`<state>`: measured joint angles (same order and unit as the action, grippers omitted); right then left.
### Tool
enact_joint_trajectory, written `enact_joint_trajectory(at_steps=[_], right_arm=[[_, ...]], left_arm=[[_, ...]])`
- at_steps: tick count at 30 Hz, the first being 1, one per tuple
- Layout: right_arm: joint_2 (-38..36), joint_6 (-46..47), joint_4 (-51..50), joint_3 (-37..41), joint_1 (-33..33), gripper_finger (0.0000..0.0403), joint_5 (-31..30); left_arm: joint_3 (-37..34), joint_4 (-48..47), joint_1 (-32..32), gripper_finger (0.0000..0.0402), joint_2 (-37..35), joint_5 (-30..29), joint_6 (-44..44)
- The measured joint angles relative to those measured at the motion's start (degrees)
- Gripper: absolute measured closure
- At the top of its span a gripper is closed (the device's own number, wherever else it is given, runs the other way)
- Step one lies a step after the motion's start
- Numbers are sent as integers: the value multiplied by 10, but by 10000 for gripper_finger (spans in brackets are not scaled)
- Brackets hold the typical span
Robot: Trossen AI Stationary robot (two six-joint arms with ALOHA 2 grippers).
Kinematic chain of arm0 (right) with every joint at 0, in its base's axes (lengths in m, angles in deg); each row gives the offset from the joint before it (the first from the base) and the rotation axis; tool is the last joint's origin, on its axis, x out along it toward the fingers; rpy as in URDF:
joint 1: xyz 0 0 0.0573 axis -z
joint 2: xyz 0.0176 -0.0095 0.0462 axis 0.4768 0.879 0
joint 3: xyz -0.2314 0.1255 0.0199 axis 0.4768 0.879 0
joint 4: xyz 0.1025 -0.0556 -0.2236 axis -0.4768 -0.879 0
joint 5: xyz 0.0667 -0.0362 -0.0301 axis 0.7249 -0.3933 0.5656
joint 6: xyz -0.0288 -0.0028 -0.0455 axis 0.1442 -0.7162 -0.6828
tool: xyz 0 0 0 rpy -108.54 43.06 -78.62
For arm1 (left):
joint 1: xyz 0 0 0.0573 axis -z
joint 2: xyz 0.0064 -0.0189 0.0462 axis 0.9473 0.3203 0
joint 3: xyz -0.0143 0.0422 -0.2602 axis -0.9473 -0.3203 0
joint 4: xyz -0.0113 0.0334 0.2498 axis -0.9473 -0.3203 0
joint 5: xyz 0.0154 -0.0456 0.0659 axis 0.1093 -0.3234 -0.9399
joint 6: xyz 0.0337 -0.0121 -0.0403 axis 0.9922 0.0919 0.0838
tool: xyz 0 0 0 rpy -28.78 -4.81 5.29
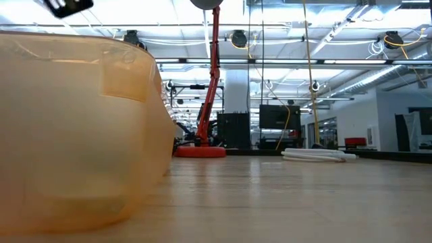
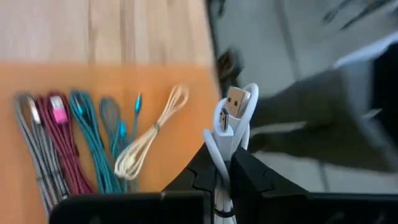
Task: Pick & Place USB Port
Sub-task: Put the left white USB cable into the orange bin
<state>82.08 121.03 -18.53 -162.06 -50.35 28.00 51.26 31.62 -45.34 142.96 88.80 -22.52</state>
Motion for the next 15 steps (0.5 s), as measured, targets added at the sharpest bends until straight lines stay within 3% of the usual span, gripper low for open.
enact_joint_trajectory(at_steps=[5,11,15], right_arm=[[-9,-29,-60,0,-8,283,-85],[-5,-30,-79,7,-7,294,-92],[-2,-25,-74,29,-4,299,-89]], left_arm=[[0,14,41,381,111,-43,19],[1,115,45,382,219,-43,27],[33,133,45,382,267,-40,46]])
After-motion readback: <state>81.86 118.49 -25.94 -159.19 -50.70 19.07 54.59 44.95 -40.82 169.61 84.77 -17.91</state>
